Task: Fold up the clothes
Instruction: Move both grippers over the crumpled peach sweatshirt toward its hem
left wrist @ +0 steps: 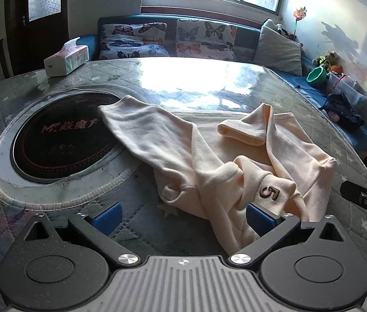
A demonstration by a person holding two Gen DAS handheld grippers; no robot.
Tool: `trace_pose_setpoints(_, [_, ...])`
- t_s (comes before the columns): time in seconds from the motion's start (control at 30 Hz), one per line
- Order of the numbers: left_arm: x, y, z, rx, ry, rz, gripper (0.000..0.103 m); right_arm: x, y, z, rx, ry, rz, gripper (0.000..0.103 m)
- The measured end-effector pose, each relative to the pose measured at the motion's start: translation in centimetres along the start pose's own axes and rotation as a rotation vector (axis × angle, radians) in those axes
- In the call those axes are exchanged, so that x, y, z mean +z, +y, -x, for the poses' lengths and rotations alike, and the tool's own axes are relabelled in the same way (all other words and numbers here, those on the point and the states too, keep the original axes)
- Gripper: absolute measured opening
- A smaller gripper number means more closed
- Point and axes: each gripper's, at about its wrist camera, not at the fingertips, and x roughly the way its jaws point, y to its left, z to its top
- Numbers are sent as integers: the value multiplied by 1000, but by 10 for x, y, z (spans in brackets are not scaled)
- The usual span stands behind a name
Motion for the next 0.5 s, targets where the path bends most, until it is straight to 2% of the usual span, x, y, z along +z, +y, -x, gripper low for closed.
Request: trace_pose_setpoints(0.5, [-4, -6, 2, -4, 12, -19, 103, 2, 9, 5, 24, 1, 7, 103])
